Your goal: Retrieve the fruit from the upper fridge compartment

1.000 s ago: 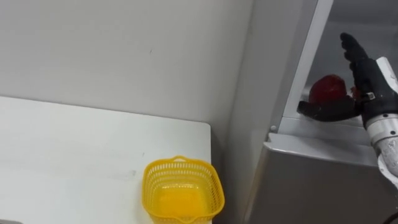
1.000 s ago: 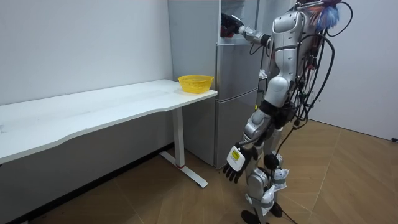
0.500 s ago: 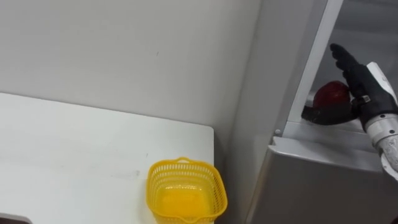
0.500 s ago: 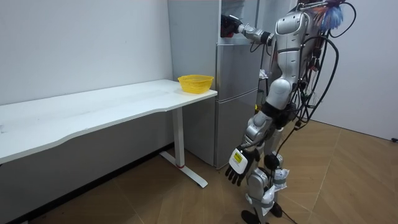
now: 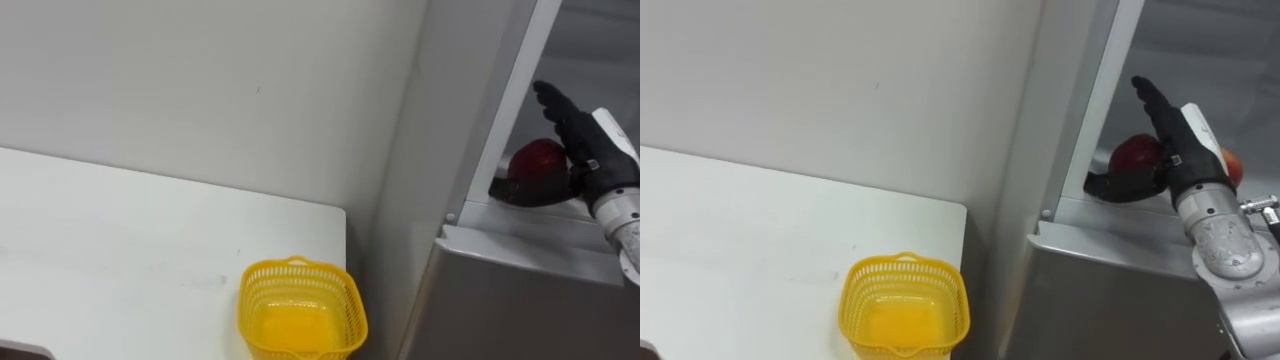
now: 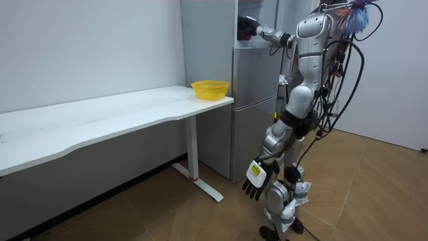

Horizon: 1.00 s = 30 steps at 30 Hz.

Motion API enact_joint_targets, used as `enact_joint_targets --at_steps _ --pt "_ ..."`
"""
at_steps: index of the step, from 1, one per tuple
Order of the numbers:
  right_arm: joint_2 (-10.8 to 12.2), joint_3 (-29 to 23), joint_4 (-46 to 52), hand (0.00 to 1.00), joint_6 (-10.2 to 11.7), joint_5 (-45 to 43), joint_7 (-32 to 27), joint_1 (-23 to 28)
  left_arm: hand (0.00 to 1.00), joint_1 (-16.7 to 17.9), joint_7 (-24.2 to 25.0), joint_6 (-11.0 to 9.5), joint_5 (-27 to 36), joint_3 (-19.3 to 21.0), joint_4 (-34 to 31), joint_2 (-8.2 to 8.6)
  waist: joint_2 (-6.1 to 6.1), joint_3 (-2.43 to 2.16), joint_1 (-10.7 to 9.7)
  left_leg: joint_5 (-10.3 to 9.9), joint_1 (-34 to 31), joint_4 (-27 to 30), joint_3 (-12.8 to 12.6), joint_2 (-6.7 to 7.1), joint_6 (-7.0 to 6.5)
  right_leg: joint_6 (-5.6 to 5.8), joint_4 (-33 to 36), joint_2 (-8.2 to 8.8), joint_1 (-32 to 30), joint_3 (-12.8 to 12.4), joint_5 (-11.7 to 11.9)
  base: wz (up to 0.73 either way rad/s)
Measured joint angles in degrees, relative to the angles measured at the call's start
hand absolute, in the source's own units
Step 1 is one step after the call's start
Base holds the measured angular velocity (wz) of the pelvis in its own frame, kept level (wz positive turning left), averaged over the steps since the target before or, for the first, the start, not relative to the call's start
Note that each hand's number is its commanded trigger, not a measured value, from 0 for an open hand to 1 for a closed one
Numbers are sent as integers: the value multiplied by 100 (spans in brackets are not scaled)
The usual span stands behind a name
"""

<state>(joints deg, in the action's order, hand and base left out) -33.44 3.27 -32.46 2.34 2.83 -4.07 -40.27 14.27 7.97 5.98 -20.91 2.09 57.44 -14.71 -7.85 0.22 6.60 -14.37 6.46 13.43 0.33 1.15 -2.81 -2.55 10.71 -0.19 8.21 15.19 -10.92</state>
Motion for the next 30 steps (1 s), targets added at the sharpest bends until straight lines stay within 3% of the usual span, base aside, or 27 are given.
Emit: enact_joint_targets --at_steps 10,15,25,30 --pt "-7 0 -46 0 0 142 -75 -51 0 -32 -26 0 4 -1 -1 -1 8 -8 7 0 -32 17 9 6 -1 0 -10 2 -13 -9 0 0" --pt "-7 15 -66 0 0 143 -107 -51 0 -32 -43 0 11 -5 -1 -1 58 -35 16 1 -14 12 13 3 0 1 0 3 1 35 1 0" --pt "-6 174 -109 0 1 141 -308 -51 0 -25 -157 26 13 -16 7 0 67 -27 36 5 27 -3 10 -9 6 1 1 -1 41 65 1 0" --pt "-5 174 -216 0 11 144 -324 -51 0 -31 -150 39 2 -17 65 1 46 11 26 3 69 2 17 -9 7 0 -7 0 90 70 2 0"
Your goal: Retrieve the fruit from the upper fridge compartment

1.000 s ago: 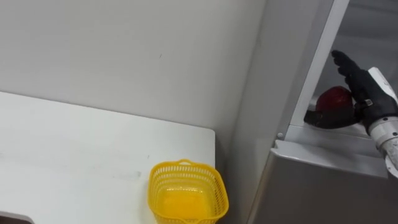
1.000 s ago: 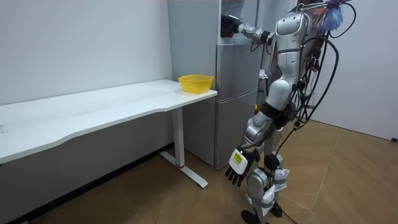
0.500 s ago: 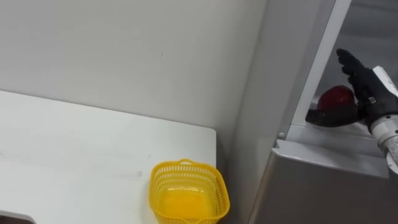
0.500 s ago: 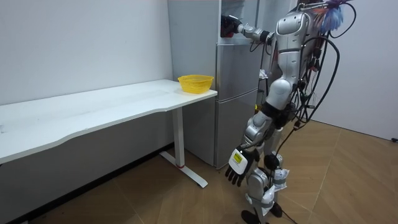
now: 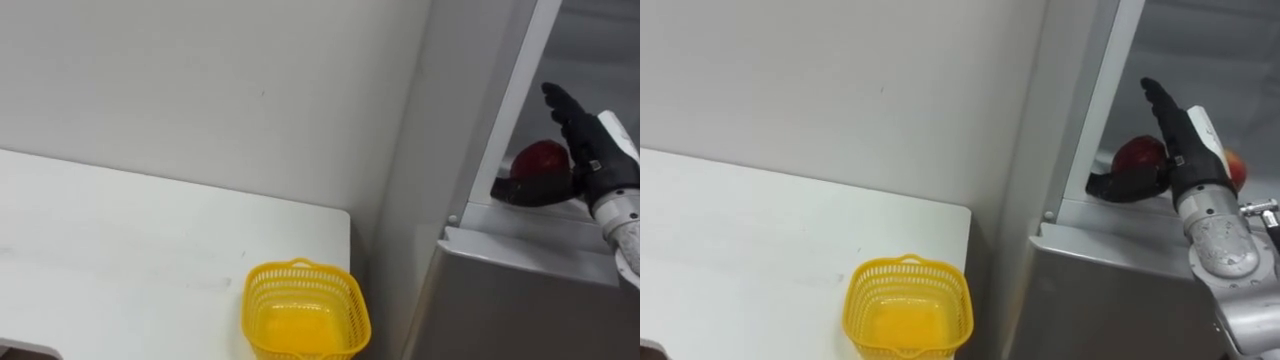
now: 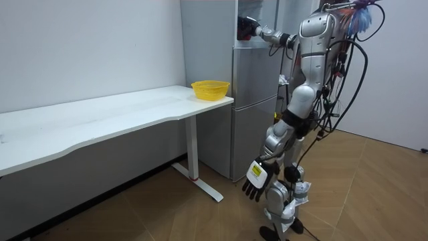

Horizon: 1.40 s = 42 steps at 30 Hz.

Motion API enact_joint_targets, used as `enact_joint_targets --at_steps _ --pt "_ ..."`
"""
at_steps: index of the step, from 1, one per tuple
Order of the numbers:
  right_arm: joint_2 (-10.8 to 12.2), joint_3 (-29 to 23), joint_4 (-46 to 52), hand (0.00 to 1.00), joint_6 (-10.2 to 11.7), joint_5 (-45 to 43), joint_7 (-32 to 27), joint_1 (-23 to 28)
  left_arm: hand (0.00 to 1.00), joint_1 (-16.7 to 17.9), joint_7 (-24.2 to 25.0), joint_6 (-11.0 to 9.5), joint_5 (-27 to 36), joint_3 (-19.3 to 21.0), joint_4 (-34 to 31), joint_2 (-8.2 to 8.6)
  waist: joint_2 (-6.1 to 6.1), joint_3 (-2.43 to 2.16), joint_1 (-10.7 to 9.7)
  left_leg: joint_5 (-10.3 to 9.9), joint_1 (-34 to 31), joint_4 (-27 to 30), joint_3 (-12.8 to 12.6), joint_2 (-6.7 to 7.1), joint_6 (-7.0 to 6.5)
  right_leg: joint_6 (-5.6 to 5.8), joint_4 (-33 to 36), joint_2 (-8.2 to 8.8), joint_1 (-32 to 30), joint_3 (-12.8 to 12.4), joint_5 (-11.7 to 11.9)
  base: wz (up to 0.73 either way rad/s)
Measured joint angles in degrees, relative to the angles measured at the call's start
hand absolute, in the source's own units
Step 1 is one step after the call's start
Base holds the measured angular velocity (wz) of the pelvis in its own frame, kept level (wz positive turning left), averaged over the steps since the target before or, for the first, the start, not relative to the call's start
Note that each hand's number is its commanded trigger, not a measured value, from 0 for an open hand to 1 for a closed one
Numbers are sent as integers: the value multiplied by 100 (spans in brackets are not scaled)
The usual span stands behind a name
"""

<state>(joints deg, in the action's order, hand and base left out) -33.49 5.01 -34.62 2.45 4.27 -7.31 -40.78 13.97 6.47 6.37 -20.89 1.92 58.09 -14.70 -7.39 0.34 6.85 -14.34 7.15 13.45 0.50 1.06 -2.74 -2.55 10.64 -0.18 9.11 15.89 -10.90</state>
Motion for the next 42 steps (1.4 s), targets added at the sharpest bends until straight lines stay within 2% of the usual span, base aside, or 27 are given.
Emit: enact_joint_targets --at_steps 6,13,19,25,33,39,41,42 --pt "0 -2 -71 0 17 185 55 0 0 1 3 74 10 0 8 0 17 21 -5 0 4 5 -3 0 0 -1 3 0 4 -16 1 0" --pt "-1 -10 -183 0 6 364 229 -23 0 -17 5 96 6 -2 8 3 24 22 -23 0 6 8 -5 1 0 -2 0 0 5 -16 1 0" --pt "-1 -8 -504 0 6 602 375 -142 0 -41 -2 161 1 -3 8 28 56 -1 -8 1 37 8 -15 1 0 -5 1 0 35 -17 4 0" --pt "-1 -6 -569 0 -12 771 646 -143 0 -36 -8 241 3 -47 8 39 150 -46 -21 1 44 11 -12 1 0 -6 3 2 51 -12 6 0" --pt "-1 -10 -603 0 -107 892 1000 -143 0 -37 -10 284 2 -47 2 47 138 -46 -43 9 50 14 -12 -4 10 -7 2 0 58 -9 5 0" --pt "-1 -35 -731 0 -89 896 1131 -145 0 -42 0 304 9 -118 1 44 117 -38 -39 11 59 18 -12 7 7 -9 -26 8 79 -14 0 0" --pt "-1 -51 -783 53 -69 930 1211 -145 0 -43 0 305 15 -119 1 43 112 -38 -27 11 60 18 -12 9 6 -10 -42 7 84 -14 0 0" --pt "-1 -65 -795 96 -70 969 1238 -145 0 -43 0 305 32 -120 1 43 112 -38 -27 11 61 18 -12 9 6 -11 -78 4 86 -13 1 0"
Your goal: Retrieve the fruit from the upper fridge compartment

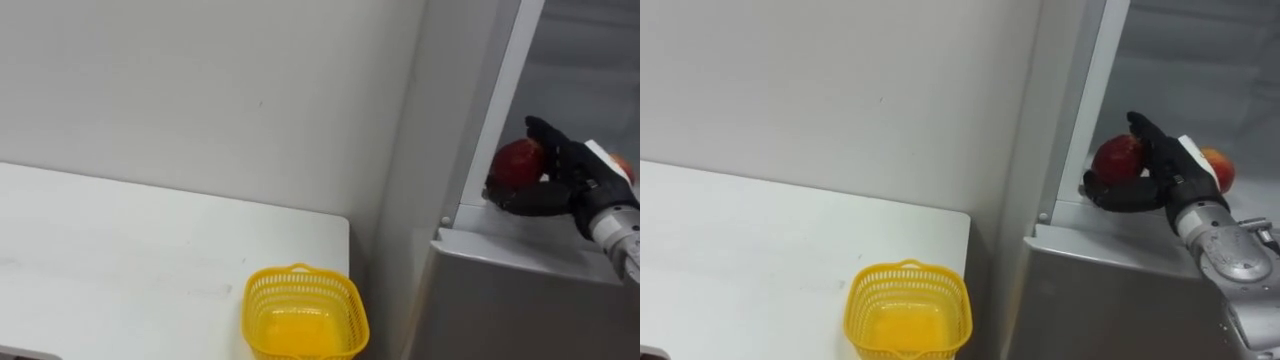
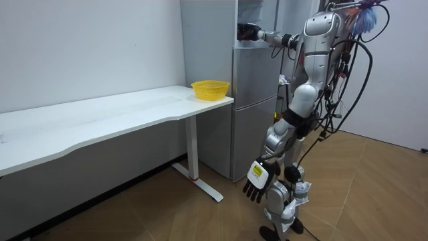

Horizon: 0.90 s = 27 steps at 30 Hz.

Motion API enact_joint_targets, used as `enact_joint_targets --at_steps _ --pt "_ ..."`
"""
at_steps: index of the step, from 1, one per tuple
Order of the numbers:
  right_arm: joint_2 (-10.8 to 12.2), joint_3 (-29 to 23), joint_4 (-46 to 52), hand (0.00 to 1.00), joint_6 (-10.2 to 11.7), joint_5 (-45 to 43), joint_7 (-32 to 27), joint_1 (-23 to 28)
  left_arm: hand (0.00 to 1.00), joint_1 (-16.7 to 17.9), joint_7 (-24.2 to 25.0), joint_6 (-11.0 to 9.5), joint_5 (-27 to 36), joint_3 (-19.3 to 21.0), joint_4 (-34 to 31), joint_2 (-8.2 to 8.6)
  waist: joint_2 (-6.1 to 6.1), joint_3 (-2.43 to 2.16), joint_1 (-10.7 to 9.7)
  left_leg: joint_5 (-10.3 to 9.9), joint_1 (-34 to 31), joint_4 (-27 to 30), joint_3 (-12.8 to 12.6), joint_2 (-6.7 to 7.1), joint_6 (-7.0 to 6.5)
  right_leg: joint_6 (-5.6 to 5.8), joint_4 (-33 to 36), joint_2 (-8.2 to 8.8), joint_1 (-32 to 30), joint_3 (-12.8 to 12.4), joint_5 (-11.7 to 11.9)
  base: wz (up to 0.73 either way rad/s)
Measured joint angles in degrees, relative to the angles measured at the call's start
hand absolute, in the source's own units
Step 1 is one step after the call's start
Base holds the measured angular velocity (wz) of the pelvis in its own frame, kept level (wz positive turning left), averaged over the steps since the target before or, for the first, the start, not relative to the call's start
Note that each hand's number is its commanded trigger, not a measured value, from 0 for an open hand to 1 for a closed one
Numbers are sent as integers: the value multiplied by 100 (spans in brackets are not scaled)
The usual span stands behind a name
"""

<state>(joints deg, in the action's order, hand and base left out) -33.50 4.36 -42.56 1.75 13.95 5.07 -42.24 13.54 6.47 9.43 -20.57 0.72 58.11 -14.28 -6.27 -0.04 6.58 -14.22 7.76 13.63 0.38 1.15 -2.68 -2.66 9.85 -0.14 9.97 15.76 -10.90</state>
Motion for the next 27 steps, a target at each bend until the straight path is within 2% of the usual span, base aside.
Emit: enact_joint_targets --at_steps 1,13,16,27 --pt "0 -2 -3 100 0 19 8 0 0 0 0 1 4 0 0 -1 0 0 -1 0 0 0 0 0 0 -2 -6 -1 -1 0 1 0" --pt "-1 -147 -197 100 14 64 -9 -143 0 -15 0 6 8 -33 0 -6 -6 7 14 0 67 -93 -4 -2 0 3 -22 -6 8 0 -9 0" --pt "-11 -135 -236 100 15 64 -32 -172 0 -39 0 6 8 -43 0 -29 -30 24 8 0 66 -104 -6 -3 0 3 -27 -8 3 -1 -15 0" --pt "-11 -129 -194 100 -2 99 -6 -172 0 -153 8 47 -5 -122 0 -32 -26 22 4 0 84 -138 -23 -8 1 4 -28 -13 -3 1 -16 0"
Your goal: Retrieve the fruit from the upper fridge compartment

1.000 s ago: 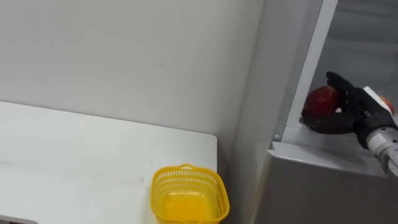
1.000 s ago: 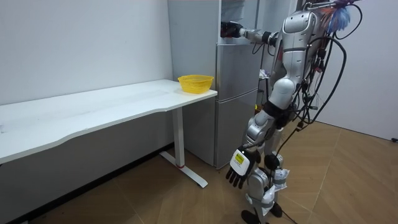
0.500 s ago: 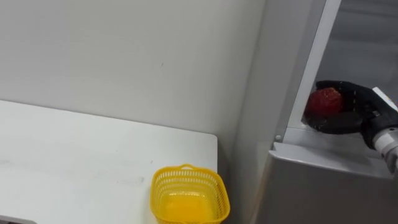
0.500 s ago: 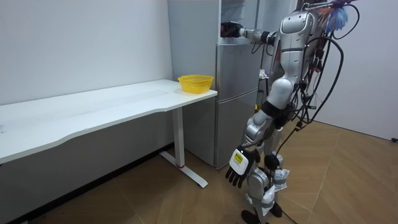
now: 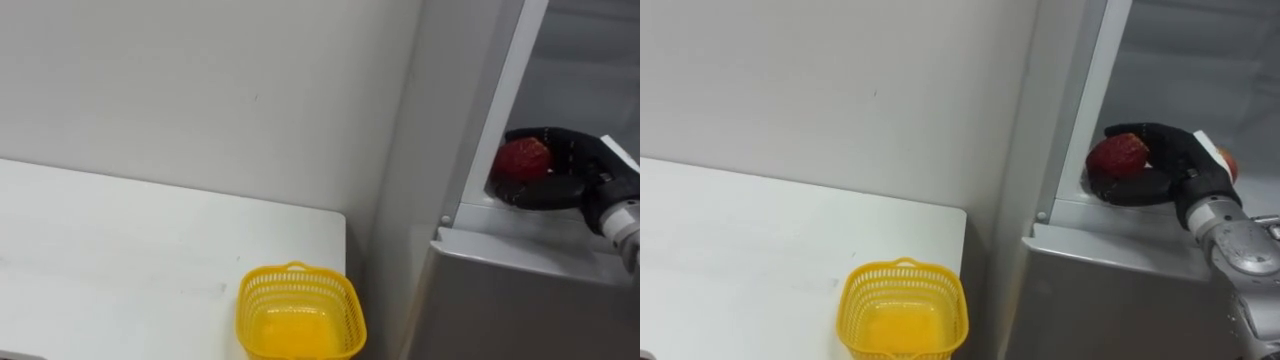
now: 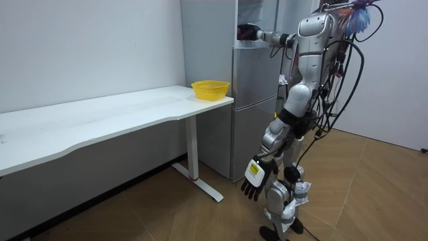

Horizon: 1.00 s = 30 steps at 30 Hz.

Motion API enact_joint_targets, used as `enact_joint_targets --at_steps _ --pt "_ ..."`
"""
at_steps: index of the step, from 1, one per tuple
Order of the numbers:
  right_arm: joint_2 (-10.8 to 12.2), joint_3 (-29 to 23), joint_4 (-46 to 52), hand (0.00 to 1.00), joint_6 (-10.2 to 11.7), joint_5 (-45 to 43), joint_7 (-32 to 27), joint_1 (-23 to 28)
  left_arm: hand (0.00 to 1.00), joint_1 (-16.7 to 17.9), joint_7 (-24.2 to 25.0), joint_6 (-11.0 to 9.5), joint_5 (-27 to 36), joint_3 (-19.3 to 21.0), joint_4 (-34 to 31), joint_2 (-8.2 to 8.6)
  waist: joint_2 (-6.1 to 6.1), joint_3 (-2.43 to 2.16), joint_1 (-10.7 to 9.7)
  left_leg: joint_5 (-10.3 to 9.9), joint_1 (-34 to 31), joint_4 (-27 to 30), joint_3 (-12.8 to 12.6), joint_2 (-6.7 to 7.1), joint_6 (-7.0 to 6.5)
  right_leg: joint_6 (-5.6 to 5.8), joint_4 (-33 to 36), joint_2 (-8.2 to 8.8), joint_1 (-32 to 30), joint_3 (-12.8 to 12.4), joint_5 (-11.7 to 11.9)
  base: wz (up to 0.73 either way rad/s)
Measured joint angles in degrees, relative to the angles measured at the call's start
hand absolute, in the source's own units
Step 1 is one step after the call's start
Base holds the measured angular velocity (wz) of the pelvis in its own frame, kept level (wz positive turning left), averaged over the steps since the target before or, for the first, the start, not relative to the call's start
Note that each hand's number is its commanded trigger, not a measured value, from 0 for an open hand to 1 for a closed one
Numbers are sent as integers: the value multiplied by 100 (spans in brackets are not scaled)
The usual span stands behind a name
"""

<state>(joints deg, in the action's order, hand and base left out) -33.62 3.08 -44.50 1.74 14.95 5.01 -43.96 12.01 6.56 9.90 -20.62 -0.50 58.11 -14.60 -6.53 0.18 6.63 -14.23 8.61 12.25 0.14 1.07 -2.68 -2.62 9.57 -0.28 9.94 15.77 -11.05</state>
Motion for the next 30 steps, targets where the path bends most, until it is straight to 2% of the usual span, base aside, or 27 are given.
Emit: enact_joint_targets --at_steps 5,10,13,16,17,19,20,21,22,24,25,27,28,30 --pt "0 7 63 100 -15 2 -20 1 0 -13 -7 -1 -20 -21 0 -3 -9 -8 11 1 17 6 -29 -11 1 -2 13 -7 -4 -4 1 -1" --pt "26 32 337 100 -215 1 -185 29 0 -24 -20 -3 45 -20 -1 -16 -39 -29 -20 2 6 31 -54 -19 3 -3 21 -9 5 -6 5 -2" --pt "81 24 542 100 -303 -104 -322 80 0 -23 -32 -2 53 -81 1 -17 -21 -21 -43 2 5 36 -81 -21 3 -6 23 -9 0 -48 8 -3" --pt "195 0 1437 100 -303 -465 -519 516 0 -5 -29 -10 41 -100 13 -12 27 -31 -82 -1 6 36 -119 -28 2 -6 22 -22 -10 -122 12 -7" --pt "270 -21 1811 100 -313 -624 -658 696 0 -25 -30 -18 35 -106 34 -12 60 -28 -96 -2 5 34 -130 -31 2 -6 24 -23 -14 -126 13 -5" --pt "352 -73 2486 100 -362 -839 -900 1097 0 -49 -50 -40 25 -221 52 -13 121 -57 -100 -2 -33 13 -153 -36 2 -6 68 -21 -91 -148 14 -7" --pt "489 -120 2947 100 -379 -1044 -1041 1323 0 -51 -52 -44 25 -283 56 4 164 -64 -159 -1 -35 -2 -168 -40 2 -6 104 -21 -117 -158 14 -10" --pt "578 -154 3331 100 -371 -1194 -1162 1572 0 -51 -58 -59 25 -315 56 25 253 -47 -178 -1 -27 -30 -205 -44 2 -6 106 -22 -124 -185 14 -13" --pt "622 -159 3486 100 -367 -1260 -1202 1668 0 -48 -78 -77 25 -320 56 35 257 -64 -178 -1 -6 -57 -244 -47 2 -6 109 -26 -126 -217 14 -22" --pt "785 -176 4157 100 -366 -1427 -1391 2124 0 -36 -177 -135 27 -322 55 52 350 -72 -190 1 7 -92 -303 -53 1 -7 113 -39 -161 -300 14 -19" --pt "835 -187 4351 100 -363 -1427 -1435 2269 0 -35 -218 -152 30 -316 54 53 358 -67 -212 1 5 -93 -303 -53 2 -8 113 -39 -162 -297 15 -3" --pt "1160 -196 4873 100 -344 -1328 -1478 2831 0 3 -358 -169 47 -286 55 92 364 -69 -251 2 10 -86 -304 -56 2 -8 113 -42 -153 -301 15 0" --pt "1255 -194 4912 100 -343 -1299 -1478 2919 0 9 -380 -169 49 -285 55 117 364 -67 -261 2 10 -83 -304 -55 2 -8 114 -41 -153 -302 15 0" --pt "1484 -202 4991 100 -342 -1183 -1551 3110 0 27 -436 -231 86 -299 80 258 407 -44 -306 0 0 -74 -330 -48 -1 -6 128 -31 -172 -327 19 -3"
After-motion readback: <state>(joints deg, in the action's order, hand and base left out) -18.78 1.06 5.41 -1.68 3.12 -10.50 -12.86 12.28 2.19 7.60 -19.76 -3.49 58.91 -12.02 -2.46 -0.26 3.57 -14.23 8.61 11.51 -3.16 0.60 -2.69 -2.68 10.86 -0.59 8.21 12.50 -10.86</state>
